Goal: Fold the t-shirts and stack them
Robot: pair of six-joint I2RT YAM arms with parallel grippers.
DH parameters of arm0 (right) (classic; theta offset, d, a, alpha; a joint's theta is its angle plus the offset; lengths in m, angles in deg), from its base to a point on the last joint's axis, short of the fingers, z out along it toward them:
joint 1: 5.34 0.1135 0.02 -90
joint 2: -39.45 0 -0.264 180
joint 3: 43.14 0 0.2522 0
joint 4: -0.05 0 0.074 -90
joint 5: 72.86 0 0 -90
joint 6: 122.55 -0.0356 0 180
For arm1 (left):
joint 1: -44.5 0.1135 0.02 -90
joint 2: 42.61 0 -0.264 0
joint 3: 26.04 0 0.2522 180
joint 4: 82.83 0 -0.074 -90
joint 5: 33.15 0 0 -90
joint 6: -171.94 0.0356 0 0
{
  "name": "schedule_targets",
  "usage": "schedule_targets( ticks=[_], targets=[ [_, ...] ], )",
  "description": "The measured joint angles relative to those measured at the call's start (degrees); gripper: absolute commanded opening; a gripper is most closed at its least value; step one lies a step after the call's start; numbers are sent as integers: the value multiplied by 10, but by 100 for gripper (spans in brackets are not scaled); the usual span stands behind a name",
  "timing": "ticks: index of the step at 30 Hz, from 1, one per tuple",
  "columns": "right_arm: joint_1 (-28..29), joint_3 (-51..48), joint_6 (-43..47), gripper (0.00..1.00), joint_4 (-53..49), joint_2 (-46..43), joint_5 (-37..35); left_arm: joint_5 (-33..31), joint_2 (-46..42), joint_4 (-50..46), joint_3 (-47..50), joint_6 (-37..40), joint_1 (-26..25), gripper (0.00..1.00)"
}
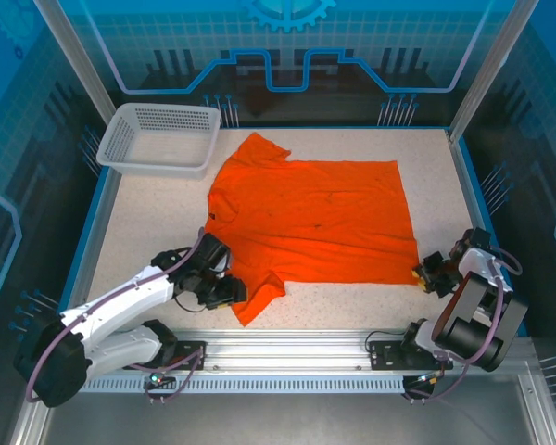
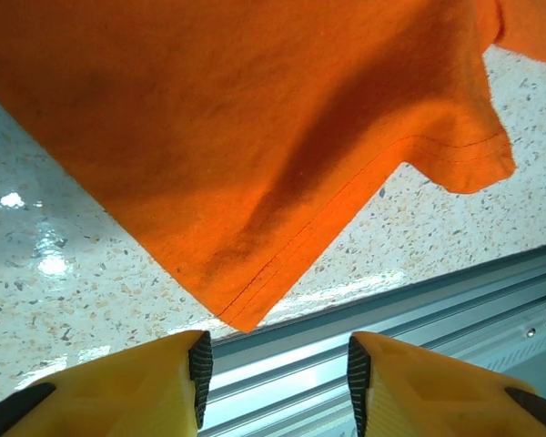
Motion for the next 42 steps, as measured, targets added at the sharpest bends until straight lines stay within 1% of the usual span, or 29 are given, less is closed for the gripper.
schedule_targets(
  ticks=[3,6,9,16,22,25,31,36,42],
  targets=[
    [-1,-5,-7,34,-2,-1,-2,0,5,4,8,-12,-9,46],
    [-2,-5,-15,35,-11,-13,-8,0,8,7,14,-23,-22,47],
    [-2,2,-19,35,-27,-29,-13,0,10,8,19,-34,-39,47],
    [-2,11,-28,34,-37,-29,-19,0,29,19,27,-49,-63,48],
    [-2,6,-34,29,-24,7,-20,15,65,40,28,-49,-67,49],
    [-2,10,-36,23,-19,34,-23,21,80,44,28,-49,-69,49],
    [-2,18,-39,8,-32,40,-35,26,103,46,26,-47,-73,49],
    [0,23,-40,1,-31,45,-34,26,116,46,14,-44,-73,49],
    [8,26,-41,0,-28,48,-35,25,136,46,-6,-38,-76,48]
  ],
)
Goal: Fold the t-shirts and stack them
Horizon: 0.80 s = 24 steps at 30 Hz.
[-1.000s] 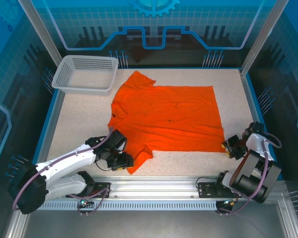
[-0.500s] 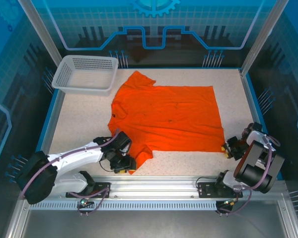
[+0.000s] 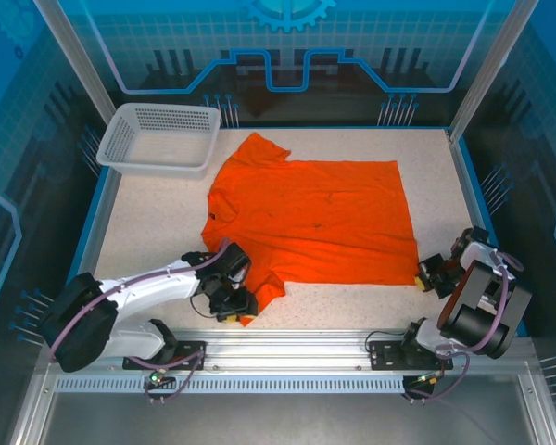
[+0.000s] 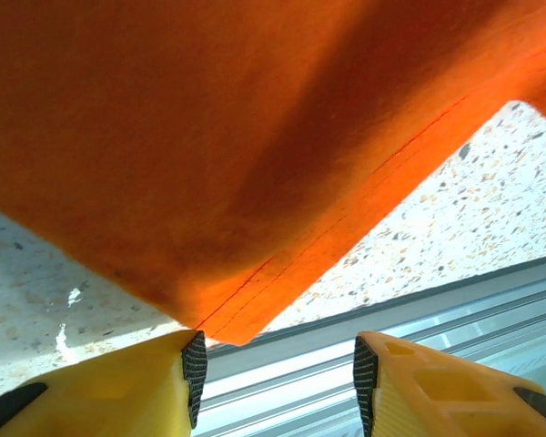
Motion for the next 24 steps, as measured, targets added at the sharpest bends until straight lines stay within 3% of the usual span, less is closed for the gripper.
schedule_targets(
  ticks=[11,24],
  targets=[
    [21,2,0,0,12,1,0,-29,28,-40,-24,22,-24,47],
    [24,5,0,0,17,5,-1,-57,112,-57,-73,23,-66,38]
  ],
)
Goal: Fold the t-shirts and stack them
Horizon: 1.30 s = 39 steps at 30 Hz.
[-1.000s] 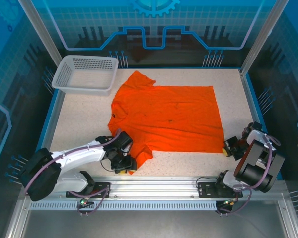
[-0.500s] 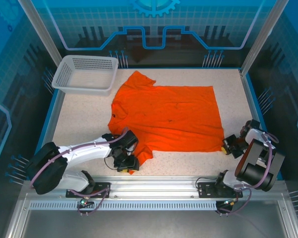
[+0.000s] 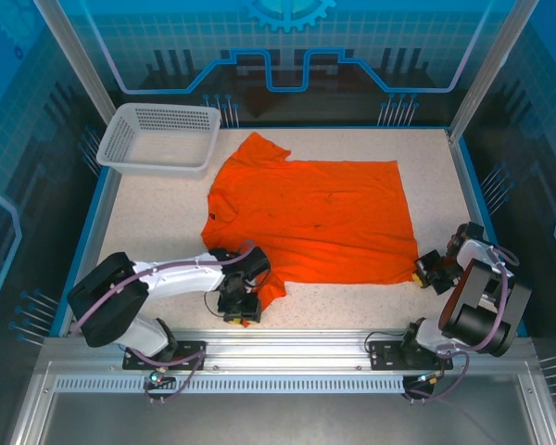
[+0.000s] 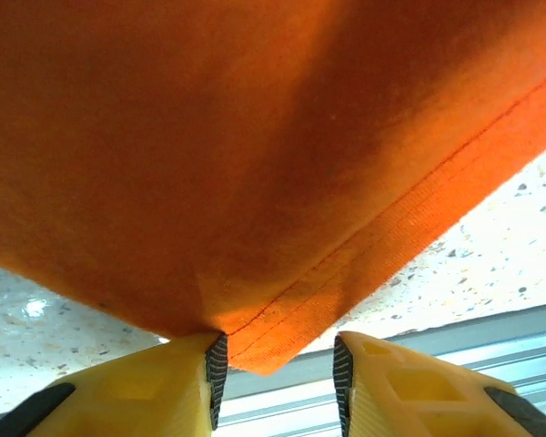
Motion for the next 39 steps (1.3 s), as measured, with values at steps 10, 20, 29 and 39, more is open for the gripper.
schedule_targets(
  ticks=[10,20,29,39],
  targets=[
    [0,3,0,0,0,0,-6,-35,26,-33,-21,15,-14,16],
    [0,12,2,0,-7,0,-19,-59,29,-52,-34,21,-17,0],
    [39,51,5,0,-34,-19,-38,-89,24,-95,-98,59,-7,0],
    [99,146,-10,0,-78,-9,-66,-83,-2,-165,-245,144,116,0]
  ],
)
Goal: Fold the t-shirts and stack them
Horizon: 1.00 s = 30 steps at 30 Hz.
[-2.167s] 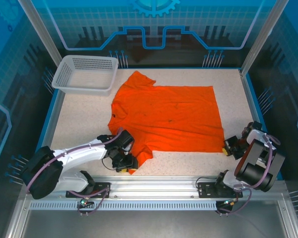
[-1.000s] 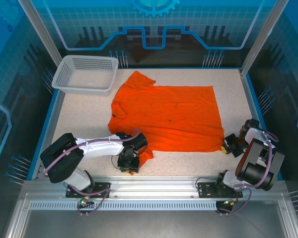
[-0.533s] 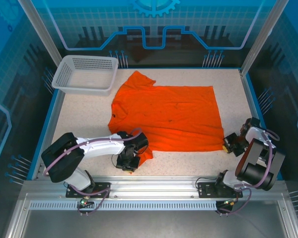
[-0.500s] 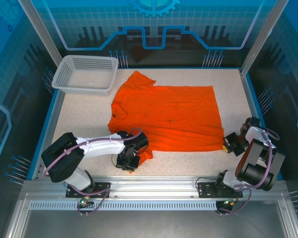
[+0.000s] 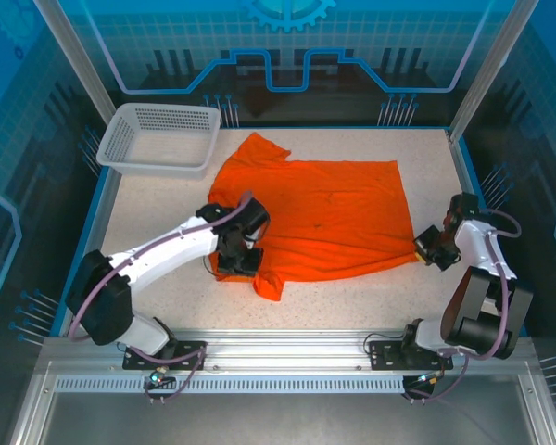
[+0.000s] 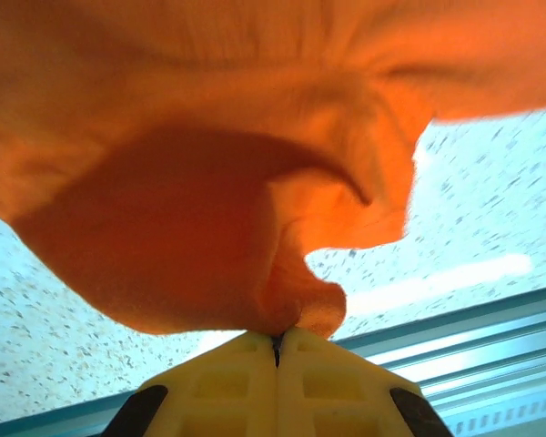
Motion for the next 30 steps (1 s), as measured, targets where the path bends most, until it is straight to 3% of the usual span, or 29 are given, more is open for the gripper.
schedule_targets(
  ticks=[5,14,22,23,24,25,27,28,30],
  targets=[
    [28,65,-14,0,-9,42,-12,21,19,-17,-80,40,67,0],
    [53,176,-38,0,-31,165,-35,55,160,-22,-253,86,169,0],
    [55,277,-52,0,-55,262,-45,61,287,-26,-390,88,221,2],
    [55,286,-53,0,-58,272,-45,61,303,-28,-402,87,225,17],
    [55,297,-53,9,-63,284,-45,60,319,-30,-416,86,227,31],
    [55,307,-54,25,-67,295,-45,57,333,-31,-428,82,228,34],
    [56,327,-56,42,-73,319,-45,43,363,-37,-454,76,231,49],
    [56,333,-54,46,-75,327,-45,38,370,-37,-459,71,231,57],
    [56,340,-52,54,-78,335,-43,22,374,-43,-461,55,233,64]
  ],
)
